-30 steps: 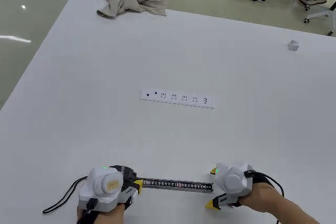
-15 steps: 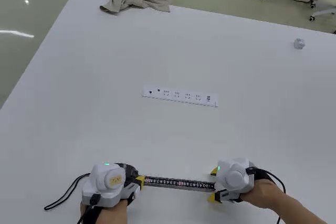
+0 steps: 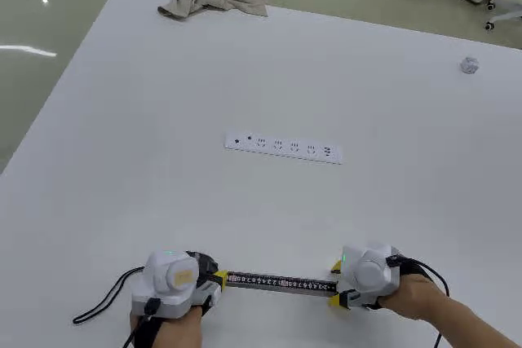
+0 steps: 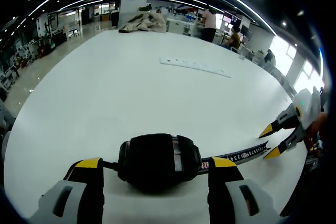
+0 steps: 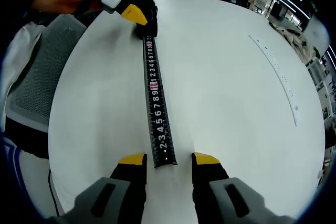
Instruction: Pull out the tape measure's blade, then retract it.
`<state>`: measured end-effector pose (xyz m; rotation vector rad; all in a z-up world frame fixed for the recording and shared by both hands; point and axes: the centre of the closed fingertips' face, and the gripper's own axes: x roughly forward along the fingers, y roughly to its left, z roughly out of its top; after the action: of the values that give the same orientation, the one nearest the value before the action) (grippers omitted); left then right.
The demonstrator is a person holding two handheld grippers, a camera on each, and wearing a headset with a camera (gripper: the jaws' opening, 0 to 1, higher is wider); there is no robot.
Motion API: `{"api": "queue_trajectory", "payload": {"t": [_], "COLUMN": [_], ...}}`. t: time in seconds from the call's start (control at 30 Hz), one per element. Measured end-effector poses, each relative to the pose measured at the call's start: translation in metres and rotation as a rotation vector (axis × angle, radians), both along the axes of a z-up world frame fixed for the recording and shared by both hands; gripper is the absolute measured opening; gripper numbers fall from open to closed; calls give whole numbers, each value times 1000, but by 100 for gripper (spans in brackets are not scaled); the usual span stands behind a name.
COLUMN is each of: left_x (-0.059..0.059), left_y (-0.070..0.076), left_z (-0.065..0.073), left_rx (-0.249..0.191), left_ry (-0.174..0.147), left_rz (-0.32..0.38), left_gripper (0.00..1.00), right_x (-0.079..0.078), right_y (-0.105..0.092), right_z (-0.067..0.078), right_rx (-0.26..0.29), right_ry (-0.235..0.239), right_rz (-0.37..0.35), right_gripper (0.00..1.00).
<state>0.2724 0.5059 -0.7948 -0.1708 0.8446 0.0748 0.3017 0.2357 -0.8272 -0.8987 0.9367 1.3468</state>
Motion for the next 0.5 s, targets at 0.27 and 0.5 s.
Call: {"api": "queue_trajectory", "payload": {"t": [0.27,0.5], "left_x": [0,0], "left_y": [-1,-2], "left_z": [-3,-6], "left_rx": [-7,-12], "left_ry": [3,8], "left_rz": [11,15], "left_gripper": [77,76], "right_x": [1,2], "right_y": [0,0], "right_z": [1,0], "right_rx": [-3,-7], "right_ry": [-1,-2], "right_rz": [2,3], "right_gripper": [29,26]}}
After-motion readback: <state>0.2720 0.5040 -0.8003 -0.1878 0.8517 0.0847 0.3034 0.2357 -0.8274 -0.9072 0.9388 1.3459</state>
